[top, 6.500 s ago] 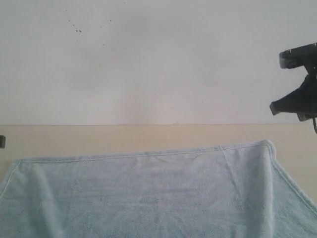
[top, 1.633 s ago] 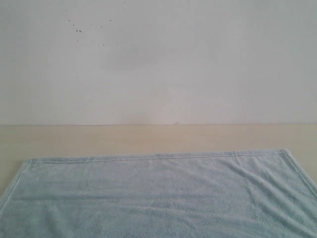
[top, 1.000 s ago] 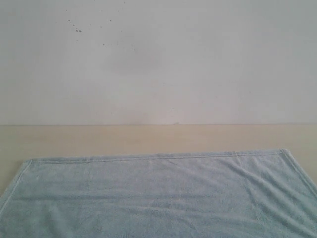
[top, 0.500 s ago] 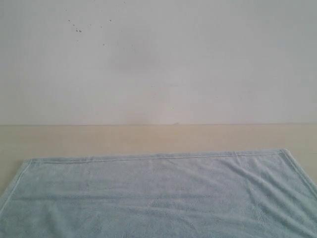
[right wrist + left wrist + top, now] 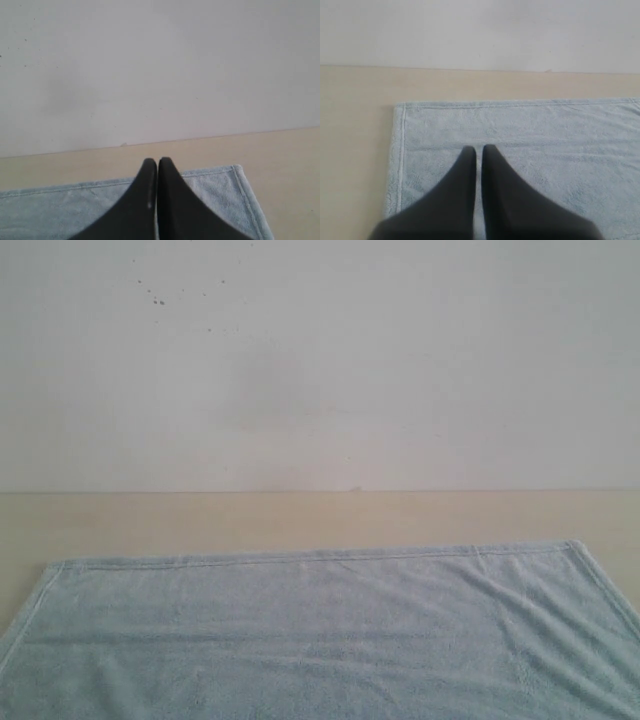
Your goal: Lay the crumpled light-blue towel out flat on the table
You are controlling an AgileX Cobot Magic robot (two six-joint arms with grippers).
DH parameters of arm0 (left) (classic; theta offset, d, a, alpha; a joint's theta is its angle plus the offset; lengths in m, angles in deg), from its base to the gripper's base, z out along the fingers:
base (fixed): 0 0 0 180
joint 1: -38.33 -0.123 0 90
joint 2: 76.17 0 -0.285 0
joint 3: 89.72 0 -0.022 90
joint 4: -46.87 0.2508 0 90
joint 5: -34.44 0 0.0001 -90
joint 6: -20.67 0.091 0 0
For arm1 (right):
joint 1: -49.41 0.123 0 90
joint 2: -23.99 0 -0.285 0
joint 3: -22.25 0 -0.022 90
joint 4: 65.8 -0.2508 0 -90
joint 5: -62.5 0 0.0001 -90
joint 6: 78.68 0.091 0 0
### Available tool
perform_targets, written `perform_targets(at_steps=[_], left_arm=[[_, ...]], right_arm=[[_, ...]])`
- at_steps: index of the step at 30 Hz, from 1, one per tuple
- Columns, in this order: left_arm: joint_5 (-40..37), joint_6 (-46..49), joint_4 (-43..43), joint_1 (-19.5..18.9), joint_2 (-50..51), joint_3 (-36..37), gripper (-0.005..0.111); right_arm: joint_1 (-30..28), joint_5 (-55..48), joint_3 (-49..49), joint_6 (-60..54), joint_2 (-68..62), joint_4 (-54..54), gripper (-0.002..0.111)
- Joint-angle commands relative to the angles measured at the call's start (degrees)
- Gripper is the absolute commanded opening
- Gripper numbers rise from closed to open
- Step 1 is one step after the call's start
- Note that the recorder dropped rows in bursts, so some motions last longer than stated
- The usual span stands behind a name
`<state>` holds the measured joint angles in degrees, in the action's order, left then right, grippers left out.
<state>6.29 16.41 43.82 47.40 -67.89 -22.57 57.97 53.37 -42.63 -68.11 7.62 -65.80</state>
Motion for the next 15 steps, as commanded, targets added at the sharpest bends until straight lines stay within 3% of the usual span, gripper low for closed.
perform_targets(at_steps=[1, 10, 15], left_arm=[[2.9, 0.3, 1.2, 0.2, -0.5, 2.3, 0.004], [5.9, 0.3, 1.6, 0.2, -0.5, 8.9, 0.004], [11.5, 0.3, 2.5, 0.2, -0.5, 10.1, 0.004]], right_arm=[[0.1, 1.1, -4.5, -0.2, 5.5, 0.0, 0.000], [0.1, 2.1, -12.1, -0.2, 8.6, -0.3, 0.000], [0.1, 3.3, -12.3, -0.2, 8.6, -0.3, 0.000]])
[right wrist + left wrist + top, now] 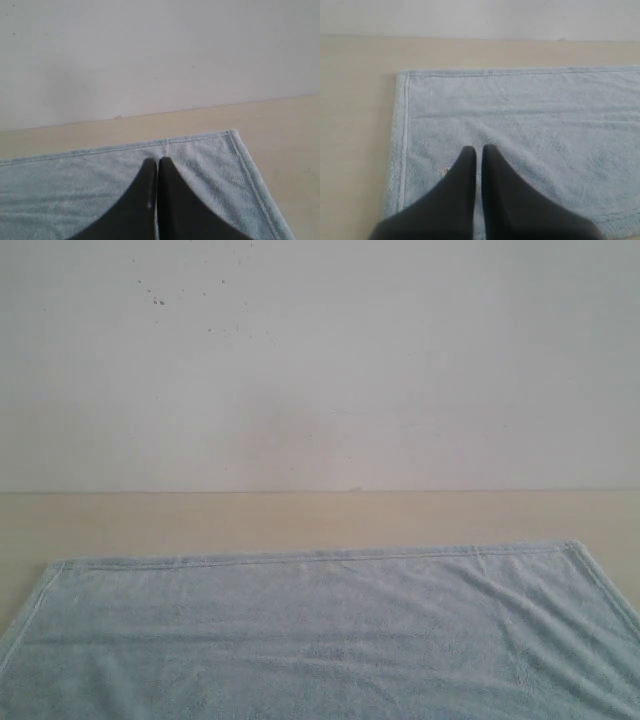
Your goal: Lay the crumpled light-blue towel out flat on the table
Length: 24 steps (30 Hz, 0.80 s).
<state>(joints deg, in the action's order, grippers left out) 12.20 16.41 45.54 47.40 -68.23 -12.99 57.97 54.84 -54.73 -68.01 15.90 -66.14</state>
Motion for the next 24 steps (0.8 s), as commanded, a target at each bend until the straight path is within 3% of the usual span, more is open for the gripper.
perform_targets(at_steps=[1, 24], left_arm=[[6.0, 0.3, 1.0, 0.2, -0.1, 0.5, 0.004], [6.4, 0.3, 1.0, 0.2, -0.1, 0.5, 0.004]], right_arm=[[0.1, 1.8, -0.2, -0.3, 0.3, 0.0, 0.000], [0.1, 1.5, -0.2, -0.3, 0.3, 0.0, 0.000]])
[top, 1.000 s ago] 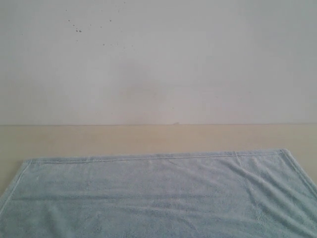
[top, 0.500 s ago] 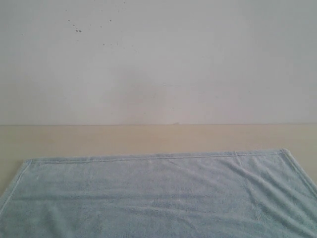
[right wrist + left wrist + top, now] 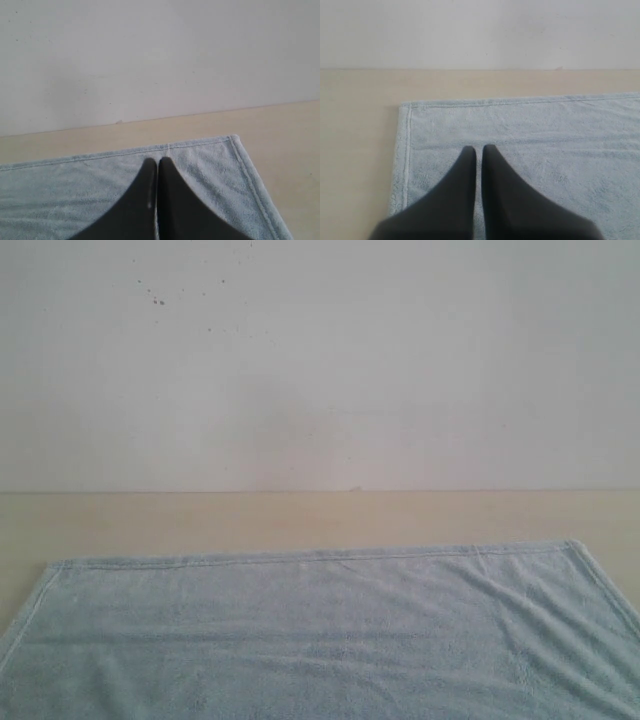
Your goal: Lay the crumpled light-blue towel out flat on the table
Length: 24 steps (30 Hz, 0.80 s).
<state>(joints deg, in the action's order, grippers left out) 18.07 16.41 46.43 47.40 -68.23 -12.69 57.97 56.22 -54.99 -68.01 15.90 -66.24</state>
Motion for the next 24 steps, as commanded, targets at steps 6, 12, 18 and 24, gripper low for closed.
perform_targets(at_steps=[6, 12, 18, 24], left_arm=[[0.5, 0.3, 0.1, 0.2, -0.1, 0.2, 0.004], [0.5, 0.3, 0.1, 0.2, -0.1, 0.2, 0.004], [0.5, 0.3, 0.1, 0.2, -0.1, 0.2, 0.004], [0.5, 0.3, 0.1, 0.2, -0.1, 0.2, 0.004]], right_arm=[[0.1, 0.1, 0.0, -0.3, 0.3, -0.3, 0.000], [0.1, 0.1, 0.0, -0.3, 0.3, -4.0, 0.000], [0.1, 0.1, 0.0, -8.5, 0.3, -4.5, 0.000], [0.1, 0.1, 0.0, -13.9, 0.3, -5.1, 0.000]])
